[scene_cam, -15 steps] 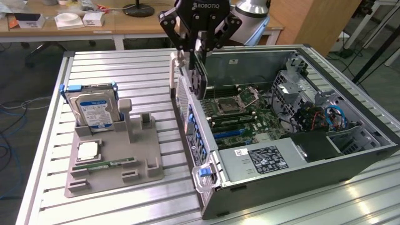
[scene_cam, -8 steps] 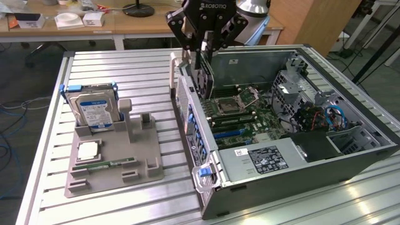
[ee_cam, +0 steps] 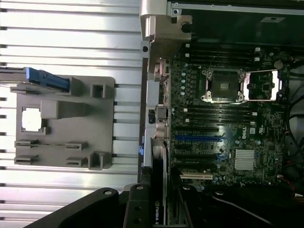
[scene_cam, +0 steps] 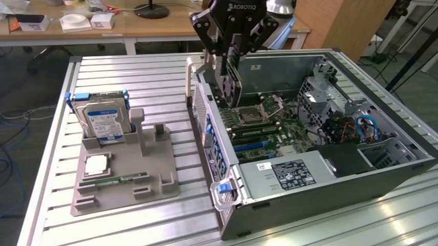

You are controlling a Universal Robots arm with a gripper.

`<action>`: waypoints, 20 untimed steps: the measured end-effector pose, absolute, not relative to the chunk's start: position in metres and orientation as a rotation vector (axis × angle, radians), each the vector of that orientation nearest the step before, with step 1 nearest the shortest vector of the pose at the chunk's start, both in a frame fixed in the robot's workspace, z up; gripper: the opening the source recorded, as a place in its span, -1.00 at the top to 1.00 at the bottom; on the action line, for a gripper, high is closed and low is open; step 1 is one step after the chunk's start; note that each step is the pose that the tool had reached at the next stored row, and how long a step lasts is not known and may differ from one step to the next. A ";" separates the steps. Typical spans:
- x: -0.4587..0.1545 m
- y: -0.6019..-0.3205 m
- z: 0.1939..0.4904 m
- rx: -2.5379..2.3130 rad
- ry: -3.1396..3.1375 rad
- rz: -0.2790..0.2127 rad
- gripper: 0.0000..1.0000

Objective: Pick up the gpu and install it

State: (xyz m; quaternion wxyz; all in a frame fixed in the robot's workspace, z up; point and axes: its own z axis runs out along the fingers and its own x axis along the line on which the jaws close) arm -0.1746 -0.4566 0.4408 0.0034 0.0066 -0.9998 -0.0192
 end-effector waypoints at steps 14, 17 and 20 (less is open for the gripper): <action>-0.153 -0.457 0.441 0.043 -3.134 -0.060 0.47; -0.148 -0.457 0.441 0.047 -3.134 -0.060 0.47; -0.144 -0.457 0.441 0.052 -3.133 -0.060 0.47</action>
